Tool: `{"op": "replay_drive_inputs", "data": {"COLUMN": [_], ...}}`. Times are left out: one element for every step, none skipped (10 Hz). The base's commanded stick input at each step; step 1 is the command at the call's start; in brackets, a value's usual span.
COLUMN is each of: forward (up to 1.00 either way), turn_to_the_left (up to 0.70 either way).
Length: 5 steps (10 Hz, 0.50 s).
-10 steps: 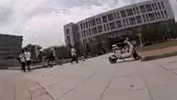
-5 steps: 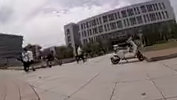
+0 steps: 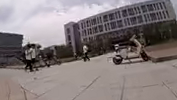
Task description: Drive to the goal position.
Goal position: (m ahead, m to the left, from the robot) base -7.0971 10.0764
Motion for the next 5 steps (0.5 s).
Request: {"op": "replay_drive_inputs", "data": {"forward": [0.7,0.7,0.7,0.7,0.7], "turn_to_the_left": [0.0,0.0,0.0,0.0,0.0]}}
